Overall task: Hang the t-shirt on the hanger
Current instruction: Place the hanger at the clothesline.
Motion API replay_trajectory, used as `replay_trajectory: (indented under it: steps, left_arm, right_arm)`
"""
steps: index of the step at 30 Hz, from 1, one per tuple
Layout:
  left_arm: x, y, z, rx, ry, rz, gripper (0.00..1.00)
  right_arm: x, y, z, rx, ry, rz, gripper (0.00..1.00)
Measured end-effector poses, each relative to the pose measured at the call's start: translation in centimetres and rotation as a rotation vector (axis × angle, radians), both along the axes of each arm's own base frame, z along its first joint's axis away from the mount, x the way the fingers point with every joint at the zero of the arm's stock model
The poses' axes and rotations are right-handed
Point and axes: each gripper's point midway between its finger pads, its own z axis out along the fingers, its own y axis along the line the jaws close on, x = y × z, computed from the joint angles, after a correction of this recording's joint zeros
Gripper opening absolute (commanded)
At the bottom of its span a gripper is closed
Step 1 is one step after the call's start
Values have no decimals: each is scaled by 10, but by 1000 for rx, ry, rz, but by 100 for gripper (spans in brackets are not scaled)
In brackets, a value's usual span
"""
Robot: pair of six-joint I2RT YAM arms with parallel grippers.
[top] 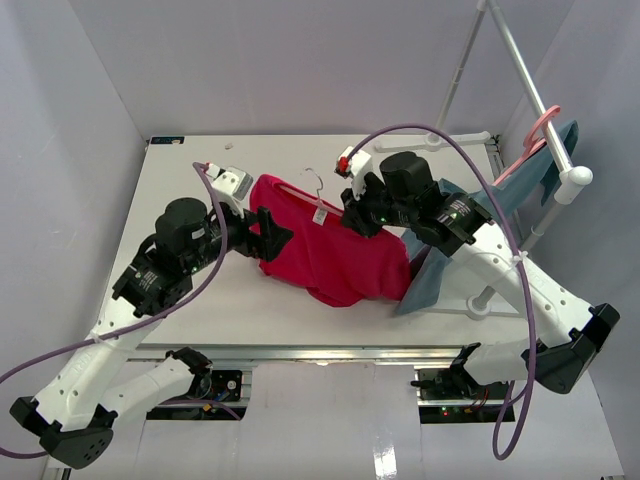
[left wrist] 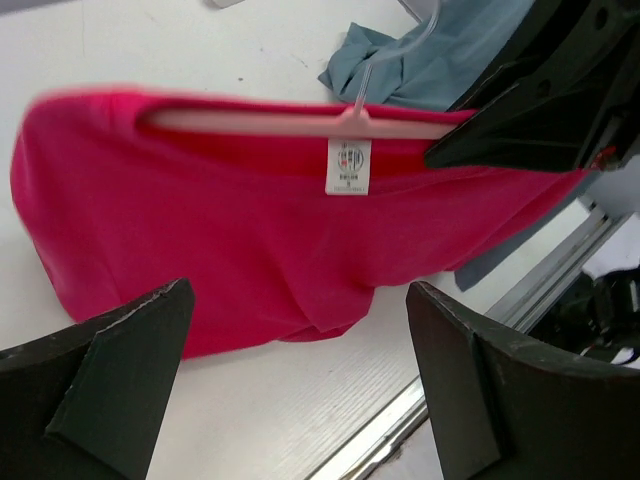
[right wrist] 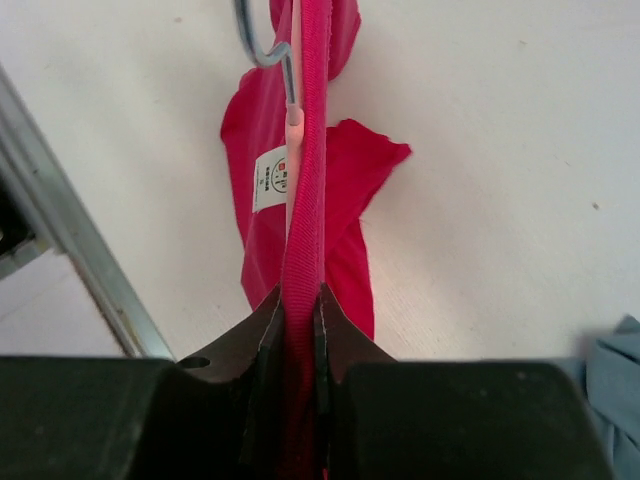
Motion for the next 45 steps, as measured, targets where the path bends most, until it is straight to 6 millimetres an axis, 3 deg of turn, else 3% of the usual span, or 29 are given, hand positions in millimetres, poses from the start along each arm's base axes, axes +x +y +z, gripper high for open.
replay_trajectory:
  steps: [9, 17, 28, 35, 38, 45]
  left_arm:
    - [22, 4, -66, -120, 145, 198, 98]
    - [27, -3, -122, -135, 241, 226, 98]
    - [23, -4, -134, -196, 226, 221, 98]
    - [12, -22, -201, -122, 345, 165, 98]
    - [10, -28, -221, -71, 382, 150, 98]
    - [5, -34, -218, -69, 315, 101, 98]
  right_arm:
    - [38, -10, 11, 40, -61, -413, 8]
    - [69, -49, 29, 136, -128, -806, 8]
    - [81, -91, 40, 222, -192, -1122, 8]
    - [87, -113, 44, 207, -271, -1268, 8]
    - [89, -119, 48, 202, -303, -1317, 8]
    - [93, -136, 55, 222, -345, -1417, 8]
